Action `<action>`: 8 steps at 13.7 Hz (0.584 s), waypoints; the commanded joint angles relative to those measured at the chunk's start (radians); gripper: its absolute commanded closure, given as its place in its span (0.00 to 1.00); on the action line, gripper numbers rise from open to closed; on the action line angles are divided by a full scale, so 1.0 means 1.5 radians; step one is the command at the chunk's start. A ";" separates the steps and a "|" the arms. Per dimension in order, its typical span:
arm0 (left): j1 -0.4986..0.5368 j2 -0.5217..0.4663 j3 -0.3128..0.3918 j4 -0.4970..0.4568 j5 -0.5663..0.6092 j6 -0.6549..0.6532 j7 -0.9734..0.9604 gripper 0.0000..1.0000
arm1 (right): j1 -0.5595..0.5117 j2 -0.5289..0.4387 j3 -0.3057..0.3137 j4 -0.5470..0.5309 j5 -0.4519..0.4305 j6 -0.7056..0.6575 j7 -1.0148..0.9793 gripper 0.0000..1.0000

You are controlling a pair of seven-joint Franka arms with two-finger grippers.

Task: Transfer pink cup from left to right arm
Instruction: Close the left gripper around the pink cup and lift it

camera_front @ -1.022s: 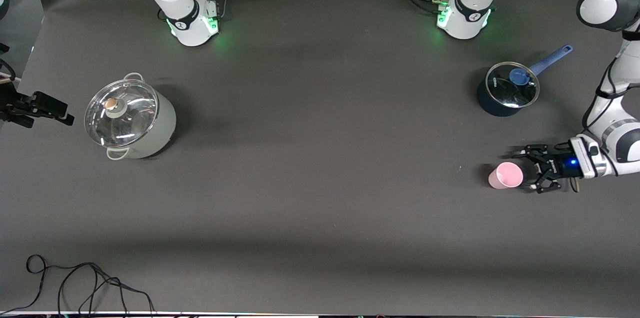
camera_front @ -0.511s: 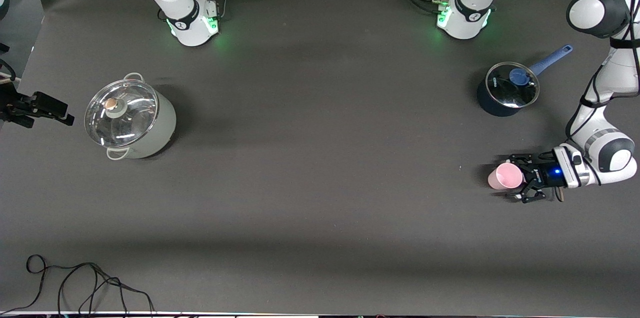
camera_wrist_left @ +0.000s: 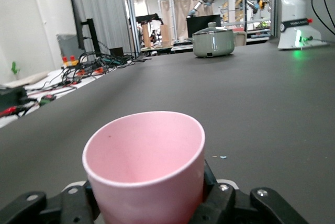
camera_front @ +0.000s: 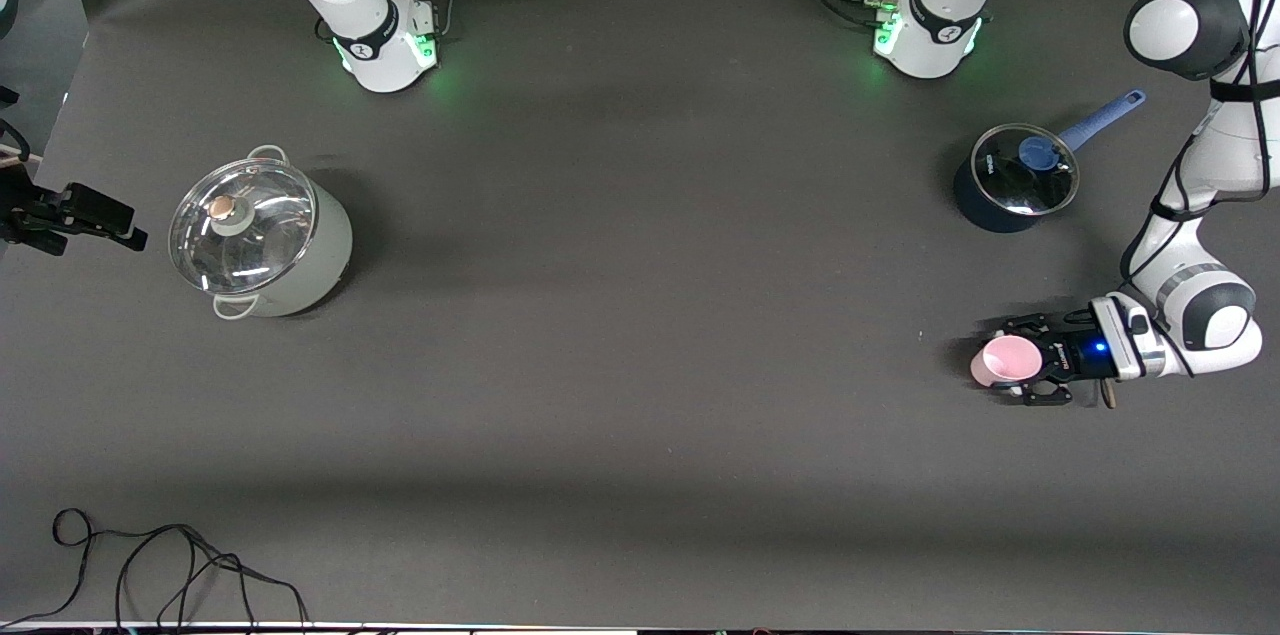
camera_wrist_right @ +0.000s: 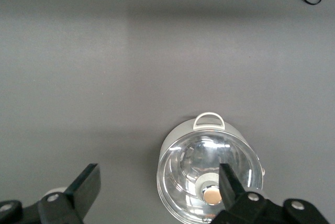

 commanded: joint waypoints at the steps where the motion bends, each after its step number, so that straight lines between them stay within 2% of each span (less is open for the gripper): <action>1: -0.032 0.010 0.007 0.010 -0.031 0.005 0.082 0.74 | 0.004 0.005 -0.005 0.019 -0.007 -0.009 -0.008 0.00; 2: -0.040 0.011 0.007 0.011 -0.035 0.005 0.087 0.91 | 0.003 0.005 -0.005 0.020 -0.005 -0.009 -0.004 0.00; 3: -0.050 0.010 0.007 0.011 -0.037 0.005 0.081 1.00 | 0.000 0.006 -0.006 0.027 -0.003 -0.009 0.000 0.00; 8: -0.144 0.010 0.004 0.002 -0.124 0.004 0.083 1.00 | -0.002 0.011 -0.007 0.038 -0.003 -0.009 0.001 0.00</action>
